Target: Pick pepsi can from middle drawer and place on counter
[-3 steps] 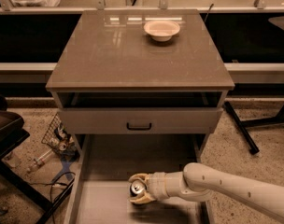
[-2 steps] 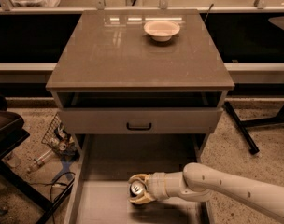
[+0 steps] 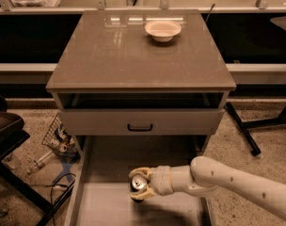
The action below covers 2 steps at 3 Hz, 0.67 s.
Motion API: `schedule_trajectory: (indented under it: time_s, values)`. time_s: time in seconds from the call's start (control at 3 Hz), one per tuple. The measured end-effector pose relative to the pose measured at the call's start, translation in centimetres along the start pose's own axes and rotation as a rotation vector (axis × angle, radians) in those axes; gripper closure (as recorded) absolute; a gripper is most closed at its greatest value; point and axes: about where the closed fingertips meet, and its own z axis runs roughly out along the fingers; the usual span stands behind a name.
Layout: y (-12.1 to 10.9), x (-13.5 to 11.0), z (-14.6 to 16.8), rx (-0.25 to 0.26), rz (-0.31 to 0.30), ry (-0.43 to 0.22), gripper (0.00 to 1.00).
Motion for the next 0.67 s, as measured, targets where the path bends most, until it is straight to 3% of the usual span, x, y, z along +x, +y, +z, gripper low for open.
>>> schedule_trajectory:
  time_s: [0.33, 0.67]
  values:
    - [-1.5, -9.0, -5.0, 0.019, -0.006, -0.076, 1.00]
    - [-5.4, -18.9, -10.5, 0.047, 0.007, -0.107, 1.00]
